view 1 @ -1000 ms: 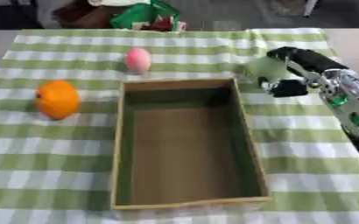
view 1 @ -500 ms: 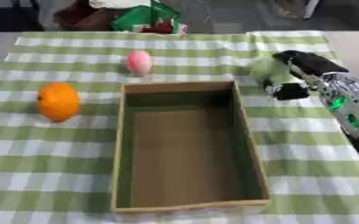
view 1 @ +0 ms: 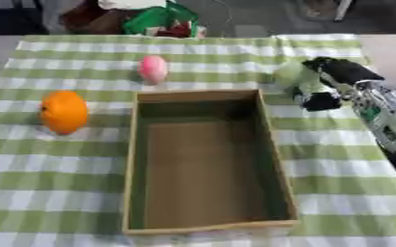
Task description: Pick up objects on the table and place them in the box.
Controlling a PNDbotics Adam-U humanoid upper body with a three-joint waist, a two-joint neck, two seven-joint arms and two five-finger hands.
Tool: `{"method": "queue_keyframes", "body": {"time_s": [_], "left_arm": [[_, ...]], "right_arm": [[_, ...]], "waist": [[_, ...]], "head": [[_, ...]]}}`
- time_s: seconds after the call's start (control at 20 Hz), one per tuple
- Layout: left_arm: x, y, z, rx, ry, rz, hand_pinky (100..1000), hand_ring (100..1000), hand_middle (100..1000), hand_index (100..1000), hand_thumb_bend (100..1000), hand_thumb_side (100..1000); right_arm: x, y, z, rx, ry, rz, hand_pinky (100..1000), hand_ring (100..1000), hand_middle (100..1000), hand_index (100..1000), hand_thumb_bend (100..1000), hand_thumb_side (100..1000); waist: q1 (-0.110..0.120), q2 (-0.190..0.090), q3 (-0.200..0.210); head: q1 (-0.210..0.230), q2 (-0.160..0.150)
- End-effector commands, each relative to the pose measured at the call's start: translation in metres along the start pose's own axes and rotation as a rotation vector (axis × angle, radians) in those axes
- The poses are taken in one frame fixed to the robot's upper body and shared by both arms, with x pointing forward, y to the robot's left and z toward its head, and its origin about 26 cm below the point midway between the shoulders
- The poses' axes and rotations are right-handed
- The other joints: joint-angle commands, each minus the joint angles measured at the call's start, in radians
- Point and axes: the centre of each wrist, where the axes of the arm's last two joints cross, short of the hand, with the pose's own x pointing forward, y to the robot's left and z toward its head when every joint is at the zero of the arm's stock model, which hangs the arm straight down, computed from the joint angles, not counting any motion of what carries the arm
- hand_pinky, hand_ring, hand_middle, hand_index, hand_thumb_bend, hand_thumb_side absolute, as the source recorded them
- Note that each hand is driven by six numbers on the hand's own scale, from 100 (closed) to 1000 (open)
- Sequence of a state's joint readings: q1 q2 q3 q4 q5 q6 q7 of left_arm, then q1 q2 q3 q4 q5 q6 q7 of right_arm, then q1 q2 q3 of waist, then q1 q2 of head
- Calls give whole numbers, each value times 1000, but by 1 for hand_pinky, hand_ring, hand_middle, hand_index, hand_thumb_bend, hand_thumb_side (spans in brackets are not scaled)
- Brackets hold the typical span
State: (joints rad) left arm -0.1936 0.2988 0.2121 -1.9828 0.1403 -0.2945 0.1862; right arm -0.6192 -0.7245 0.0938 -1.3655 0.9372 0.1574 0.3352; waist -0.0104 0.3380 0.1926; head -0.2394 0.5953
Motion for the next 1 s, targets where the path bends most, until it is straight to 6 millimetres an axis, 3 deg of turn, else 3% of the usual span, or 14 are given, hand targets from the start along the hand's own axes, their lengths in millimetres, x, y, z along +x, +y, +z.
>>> {"method": "queue_keyframes", "body": {"time_s": [0.05, 0.2, 0.65, 1.0], "left_arm": [[6, 0, -5, -11, -24, 1, 403, 568, 522, 630, 100, 909], [6, 0, -5, -11, -23, 2, 403, 568, 522, 630, 100, 908], [6, 0, -5, -7, -18, 3, 405, 568, 522, 629, 100, 909], [6, 1, -5, -3, -21, -2, 405, 568, 521, 628, 100, 907]], "right_arm": [[5, -20, 6, -99, -6, -27, 710, 724, 340, 581, 100, 100], [10, -24, 9, -155, 8, -57, 699, 697, 306, 533, 100, 100], [17, -30, 12, -295, 54, -148, 668, 611, 183, 240, 100, 138], [33, -41, 36, -431, -69, -218, 682, 618, 163, 231, 100, 176]], "waist": [[-1, -20, 0], [-3, -22, 2], [-5, -27, 0], [-6, -24, -3]], "head": [[-1, -14], [-1, -16], [-1, -13], [2, -9]]}}
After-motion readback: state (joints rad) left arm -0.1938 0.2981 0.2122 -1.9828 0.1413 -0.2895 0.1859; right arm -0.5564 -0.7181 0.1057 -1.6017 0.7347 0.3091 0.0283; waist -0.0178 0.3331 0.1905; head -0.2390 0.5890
